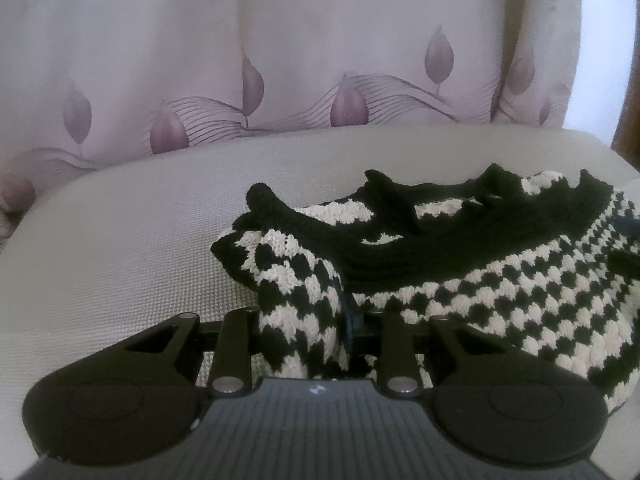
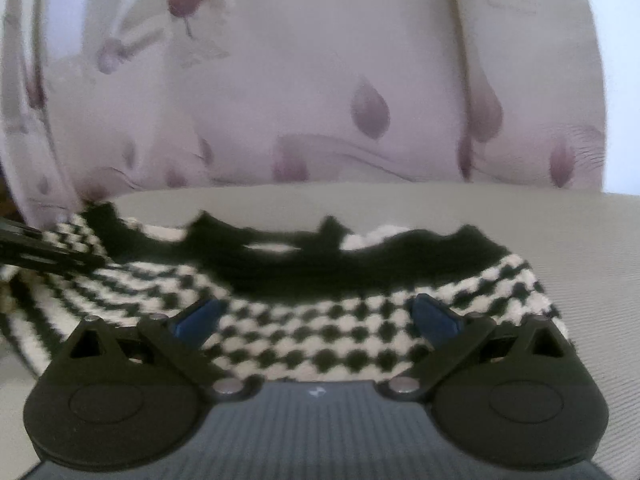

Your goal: Fold small clothes

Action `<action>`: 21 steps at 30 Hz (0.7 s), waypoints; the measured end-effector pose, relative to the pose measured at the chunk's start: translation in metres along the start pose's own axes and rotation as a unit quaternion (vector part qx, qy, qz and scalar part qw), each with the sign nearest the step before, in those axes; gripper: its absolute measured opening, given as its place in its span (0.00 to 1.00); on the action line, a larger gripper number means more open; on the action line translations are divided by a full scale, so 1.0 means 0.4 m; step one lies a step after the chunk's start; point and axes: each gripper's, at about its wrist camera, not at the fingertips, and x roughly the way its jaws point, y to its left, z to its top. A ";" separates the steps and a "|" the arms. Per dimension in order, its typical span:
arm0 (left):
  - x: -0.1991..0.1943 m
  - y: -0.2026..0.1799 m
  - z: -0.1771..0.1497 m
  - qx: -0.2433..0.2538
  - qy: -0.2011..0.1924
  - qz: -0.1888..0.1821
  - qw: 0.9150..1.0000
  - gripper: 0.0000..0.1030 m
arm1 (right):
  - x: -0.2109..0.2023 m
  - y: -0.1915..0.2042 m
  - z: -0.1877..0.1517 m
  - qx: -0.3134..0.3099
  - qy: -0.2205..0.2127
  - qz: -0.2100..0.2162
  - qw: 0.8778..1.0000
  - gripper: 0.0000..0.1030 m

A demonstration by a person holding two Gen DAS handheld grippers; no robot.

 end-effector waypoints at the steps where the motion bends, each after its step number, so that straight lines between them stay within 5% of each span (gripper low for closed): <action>1: 0.000 -0.002 0.003 -0.002 0.003 0.003 1.000 0.26 | -0.008 -0.003 -0.002 0.004 -0.001 0.011 1.000 1.00; 7: -0.003 -0.025 0.016 0.001 0.012 0.021 1.000 0.25 | -0.077 -0.012 -0.026 0.027 -0.016 0.064 0.997 1.00; 21: -0.017 -0.038 0.044 -0.023 0.029 0.030 0.999 0.23 | -0.137 -0.025 -0.053 0.049 -0.041 0.090 0.994 1.00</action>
